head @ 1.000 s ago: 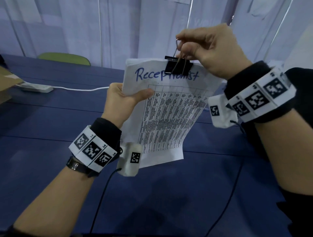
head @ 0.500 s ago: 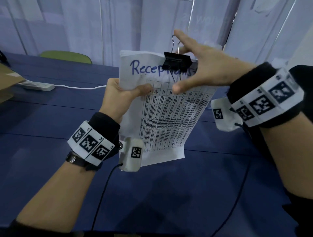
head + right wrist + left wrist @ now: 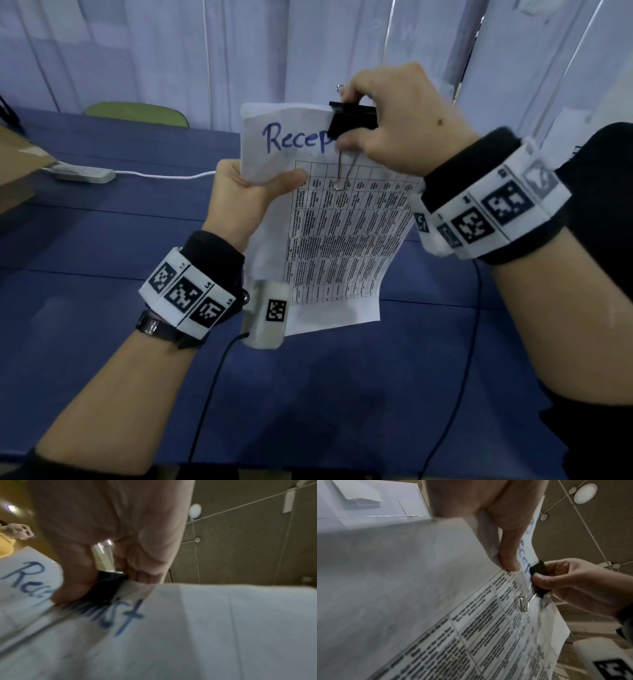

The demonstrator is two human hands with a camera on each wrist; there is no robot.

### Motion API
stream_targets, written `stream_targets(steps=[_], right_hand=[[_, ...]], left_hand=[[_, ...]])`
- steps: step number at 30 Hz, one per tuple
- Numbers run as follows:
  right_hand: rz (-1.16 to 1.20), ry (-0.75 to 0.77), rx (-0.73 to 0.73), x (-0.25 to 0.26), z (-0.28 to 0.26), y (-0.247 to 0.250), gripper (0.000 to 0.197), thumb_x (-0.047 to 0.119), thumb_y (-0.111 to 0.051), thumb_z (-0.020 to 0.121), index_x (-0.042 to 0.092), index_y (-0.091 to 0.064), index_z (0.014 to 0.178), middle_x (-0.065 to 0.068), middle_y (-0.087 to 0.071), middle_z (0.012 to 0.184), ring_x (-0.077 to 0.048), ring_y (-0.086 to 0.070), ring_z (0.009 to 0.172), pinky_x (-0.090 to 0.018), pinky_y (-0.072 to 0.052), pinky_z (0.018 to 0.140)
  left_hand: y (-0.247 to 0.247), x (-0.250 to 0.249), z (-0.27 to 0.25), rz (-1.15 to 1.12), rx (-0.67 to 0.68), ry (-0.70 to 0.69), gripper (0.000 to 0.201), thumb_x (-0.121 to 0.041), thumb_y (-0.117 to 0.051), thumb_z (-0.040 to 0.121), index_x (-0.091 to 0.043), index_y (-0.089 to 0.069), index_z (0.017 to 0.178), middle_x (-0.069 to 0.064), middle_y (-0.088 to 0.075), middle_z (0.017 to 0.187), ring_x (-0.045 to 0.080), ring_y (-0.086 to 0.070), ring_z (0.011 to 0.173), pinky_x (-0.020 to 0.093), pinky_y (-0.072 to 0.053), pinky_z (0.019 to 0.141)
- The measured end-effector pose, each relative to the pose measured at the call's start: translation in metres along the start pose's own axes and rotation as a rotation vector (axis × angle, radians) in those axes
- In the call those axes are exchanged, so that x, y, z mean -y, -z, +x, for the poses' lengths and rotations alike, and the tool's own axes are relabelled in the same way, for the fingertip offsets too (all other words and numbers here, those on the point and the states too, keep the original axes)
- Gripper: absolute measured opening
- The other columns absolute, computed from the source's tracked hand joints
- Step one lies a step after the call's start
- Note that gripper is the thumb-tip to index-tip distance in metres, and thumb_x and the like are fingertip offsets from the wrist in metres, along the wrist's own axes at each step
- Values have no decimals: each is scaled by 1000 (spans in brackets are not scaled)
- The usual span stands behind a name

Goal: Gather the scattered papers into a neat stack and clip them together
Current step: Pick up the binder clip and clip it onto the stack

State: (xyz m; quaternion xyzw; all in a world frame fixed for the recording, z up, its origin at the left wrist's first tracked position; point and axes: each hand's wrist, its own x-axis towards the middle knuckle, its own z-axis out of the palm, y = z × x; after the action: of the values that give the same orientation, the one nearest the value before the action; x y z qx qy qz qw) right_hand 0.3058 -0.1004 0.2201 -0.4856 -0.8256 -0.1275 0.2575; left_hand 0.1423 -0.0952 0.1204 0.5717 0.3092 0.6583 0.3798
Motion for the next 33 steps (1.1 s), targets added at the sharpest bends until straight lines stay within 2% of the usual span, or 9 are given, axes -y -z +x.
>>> stream_targets(steps=[5, 11, 15, 19, 23, 26, 28, 31, 33], right_hand=[[12, 29, 193, -6, 14, 9, 33, 25, -72, 77, 6, -56, 98, -3, -53, 93, -20, -51, 86, -27, -40, 72], [141, -20, 347, -12, 13, 10, 36, 22, -72, 76, 6, -55, 103, 4, -57, 81, -13, -54, 74, -29, -45, 78], [307, -188, -175, -36, -16, -5, 92, 55, -72, 55, 12, -45, 132, 1, -52, 132, -10, -47, 123, -34, -33, 112], [565, -517, -682, -56, -62, -50, 107, 60, -75, 52, 16, -34, 140, 7, -40, 141, -10, -36, 133, -30, -26, 115], [1263, -700, -368, -70, -72, -93, 67, 70, -70, 48, 28, -62, 100, 10, -66, 110, -3, -60, 102, -19, -49, 89], [1287, -769, -170, -60, -86, -118, 46, 43, -56, 83, 12, -58, 117, 0, -58, 127, -13, -52, 120, -33, -33, 111], [1176, -791, -37, -52, -100, -128, 45, 34, -48, 91, 9, -50, 129, 5, -55, 122, -11, -50, 114, -28, -34, 103], [1120, -920, 97, -55, -118, -153, 41, 28, -44, 96, 5, -50, 129, -4, -56, 127, -15, -51, 114, -28, -36, 97], [1049, -1019, 135, -59, -121, -170, 38, 23, -43, 97, -1, -51, 126, -12, -56, 130, -17, -50, 111, -29, -34, 97]], left_hand=[[-2, 3, 2, 18, -12, 11, 33, 3, -73, 71, -29, -76, 61, -18, -74, 66, 0, -70, 69, 22, -57, 76], [-2, 3, 2, 23, 4, 48, 27, 4, -73, 72, -22, -75, 64, -16, -74, 67, 2, -70, 71, 25, -58, 78], [2, 0, 3, 1, 5, 72, 21, 3, -70, 76, -18, -72, 72, -13, -75, 68, 3, -71, 71, 24, -58, 78], [10, -1, 3, -12, 8, 98, 25, -6, -66, 81, -21, -77, 65, -11, -75, 71, 5, -71, 74, 27, -57, 83], [8, -6, 4, -73, -65, 148, 27, -17, -60, 89, -18, -70, 63, -9, -71, 66, 10, -67, 73, 32, -54, 82], [10, -3, 19, -50, -205, 245, 21, -30, -67, 83, -20, -68, 65, -8, -69, 74, 13, -65, 90, 34, -47, 97], [21, 7, 42, -89, -239, 360, 32, -40, -76, 71, -13, -68, 85, 0, -69, 95, 22, -62, 110, 40, -42, 104], [37, 35, 71, -108, -119, 586, 39, -36, -69, 80, -5, -63, 104, 9, -71, 98, 25, -69, 96, 37, -57, 83], [40, 62, 76, -99, -102, 696, 23, -27, -59, 90, -5, -63, 94, 8, -74, 77, 17, -72, 65, 30, -60, 58]])
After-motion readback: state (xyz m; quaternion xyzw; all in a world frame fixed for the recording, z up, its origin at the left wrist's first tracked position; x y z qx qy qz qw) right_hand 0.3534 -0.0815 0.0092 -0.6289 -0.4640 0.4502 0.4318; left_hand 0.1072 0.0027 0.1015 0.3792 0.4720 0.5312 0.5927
